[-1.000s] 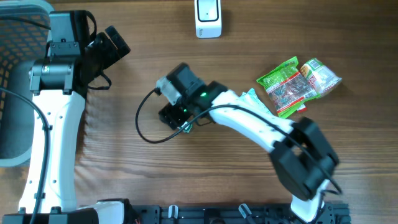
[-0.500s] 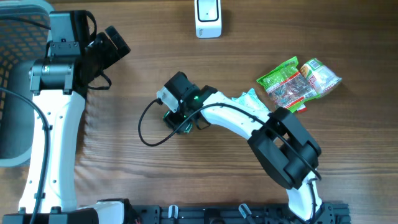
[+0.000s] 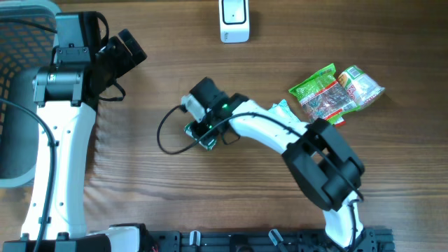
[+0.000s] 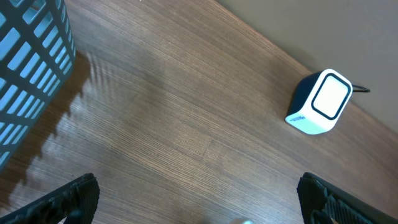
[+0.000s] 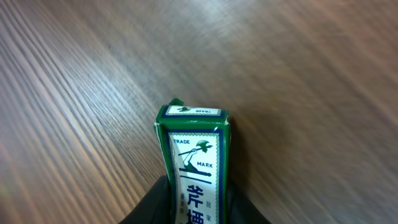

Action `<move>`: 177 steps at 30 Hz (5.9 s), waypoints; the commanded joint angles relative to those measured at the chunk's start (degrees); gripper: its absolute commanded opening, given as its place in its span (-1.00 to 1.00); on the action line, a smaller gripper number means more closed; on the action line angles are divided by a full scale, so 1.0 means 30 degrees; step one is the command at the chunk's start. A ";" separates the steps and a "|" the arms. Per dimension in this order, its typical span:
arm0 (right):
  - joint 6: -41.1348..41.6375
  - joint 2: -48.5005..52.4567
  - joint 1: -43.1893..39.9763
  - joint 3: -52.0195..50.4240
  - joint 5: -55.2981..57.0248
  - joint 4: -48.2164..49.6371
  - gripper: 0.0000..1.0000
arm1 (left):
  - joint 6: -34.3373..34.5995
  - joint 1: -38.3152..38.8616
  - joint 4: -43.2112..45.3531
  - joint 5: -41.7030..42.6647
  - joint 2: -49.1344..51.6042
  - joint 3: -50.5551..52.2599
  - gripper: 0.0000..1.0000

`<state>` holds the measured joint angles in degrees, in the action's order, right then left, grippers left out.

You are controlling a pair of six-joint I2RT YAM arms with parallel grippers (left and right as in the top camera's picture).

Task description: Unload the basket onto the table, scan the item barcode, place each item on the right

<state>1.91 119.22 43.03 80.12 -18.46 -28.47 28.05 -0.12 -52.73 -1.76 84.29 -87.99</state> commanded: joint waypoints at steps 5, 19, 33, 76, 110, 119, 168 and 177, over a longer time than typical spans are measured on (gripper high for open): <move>0.3432 -0.2550 -0.3075 0.0219 -0.7533 -0.0102 -0.53 | -0.0357 -0.0087 0.0044 0.0080 -0.0342 -0.0284 1.00; 0.6149 -0.6550 -0.8000 0.0219 -1.7886 -0.0386 -0.48 | -0.0357 -0.0087 0.0044 0.0080 -0.0342 -0.0284 1.00; 1.2196 -0.8670 -0.8947 0.0219 -1.9081 0.0474 -0.53 | -0.0357 -0.0087 0.0044 0.0080 -0.0342 -0.0284 1.00; 1.3406 -0.4218 -0.0911 0.0000 0.9792 -0.2623 -0.59 | -0.0357 -0.0087 0.0044 0.0080 -0.0342 -0.0284 1.00; 1.9999 -0.2914 -0.1115 -0.3060 0.5697 -0.1392 -0.91 | -0.0357 -0.0087 0.0044 0.0080 -0.0342 -0.0284 1.00; 2.1289 -0.2914 0.0335 -0.6105 0.3599 0.6280 -0.91 | -0.0357 -0.0087 0.0044 0.0080 -0.0342 -0.0284 1.00; -1.0149 -0.2637 -0.1909 -0.4838 0.5297 0.3883 0.63 | -0.0357 -0.0087 0.0044 0.0080 -0.0342 -0.0284 1.00; -1.0069 -0.1763 -0.1960 -0.4838 0.5370 0.3745 0.30 | -0.0357 -0.0087 0.0044 0.0080 -0.0342 -0.0284 1.00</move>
<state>-28.36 112.25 37.08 65.93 -3.29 -16.62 28.05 -0.12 -52.73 -1.76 84.29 -88.01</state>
